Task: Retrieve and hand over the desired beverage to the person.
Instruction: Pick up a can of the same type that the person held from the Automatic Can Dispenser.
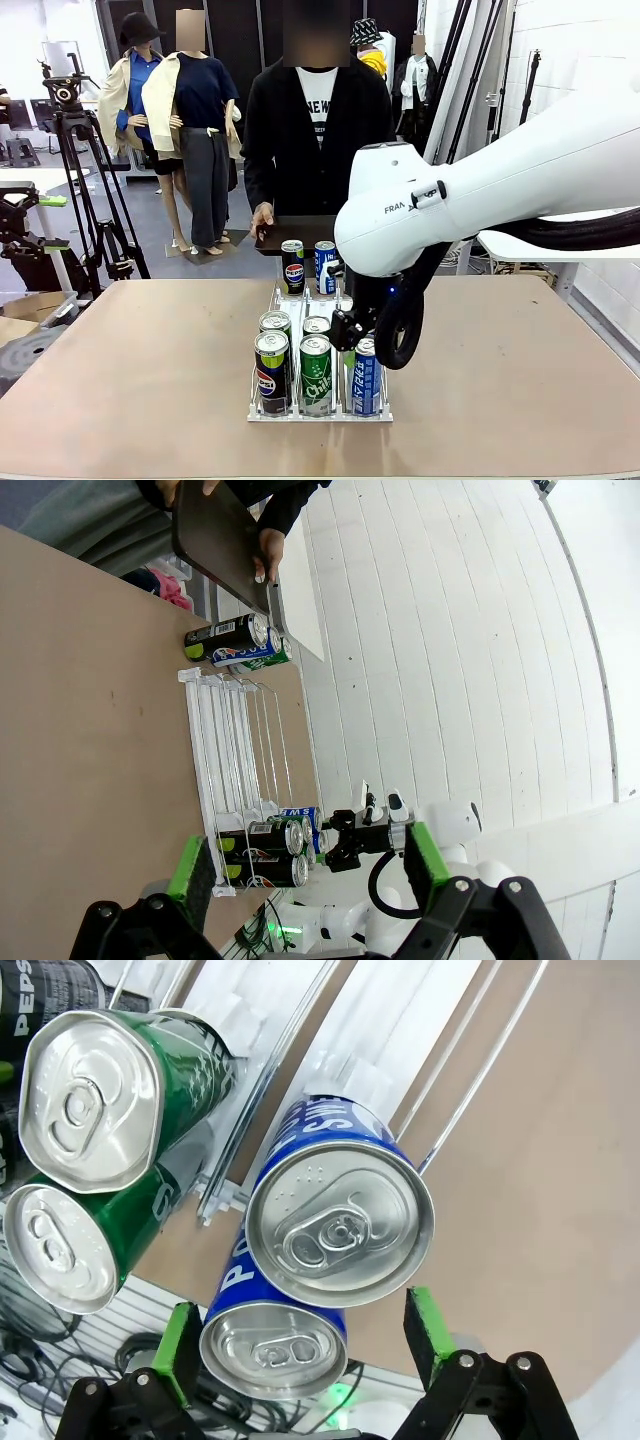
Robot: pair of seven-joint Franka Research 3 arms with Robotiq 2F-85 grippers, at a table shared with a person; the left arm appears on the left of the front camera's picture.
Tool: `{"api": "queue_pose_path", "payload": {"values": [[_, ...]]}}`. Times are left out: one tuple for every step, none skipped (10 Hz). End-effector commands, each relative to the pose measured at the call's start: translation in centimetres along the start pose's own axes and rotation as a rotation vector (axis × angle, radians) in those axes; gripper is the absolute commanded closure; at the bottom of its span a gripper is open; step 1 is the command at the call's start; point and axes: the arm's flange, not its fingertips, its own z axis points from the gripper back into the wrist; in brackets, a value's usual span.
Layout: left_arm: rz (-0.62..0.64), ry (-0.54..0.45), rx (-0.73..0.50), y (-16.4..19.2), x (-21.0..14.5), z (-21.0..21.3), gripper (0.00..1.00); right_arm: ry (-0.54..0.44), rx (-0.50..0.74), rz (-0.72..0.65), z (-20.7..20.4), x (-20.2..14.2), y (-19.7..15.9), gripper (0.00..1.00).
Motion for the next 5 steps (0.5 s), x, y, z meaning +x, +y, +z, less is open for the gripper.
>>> {"api": "queue_pose_path", "payload": {"values": [[0.001,0.0,0.0,-0.13,-0.01,0.06,0.0,-0.014,-0.029,-0.015,-0.21,0.89,0.41,0.0],[0.001,0.0,0.0,-0.13,-0.01,0.06,0.0,-0.015,-0.02,-0.004,0.05,0.94,0.39,0.03],[0.001,0.0,0.0,-0.13,-0.01,0.06,0.0,-0.012,-0.016,-0.002,0.09,1.02,0.39,0.1],[0.001,0.0,0.0,-0.13,-0.01,0.06,0.0,-0.004,-0.015,-0.002,-0.03,1.08,0.37,0.2],[0.001,0.0,0.0,-0.13,-0.01,0.06,0.0,0.006,-0.01,-0.004,-0.17,1.13,0.33,0.3]]}}
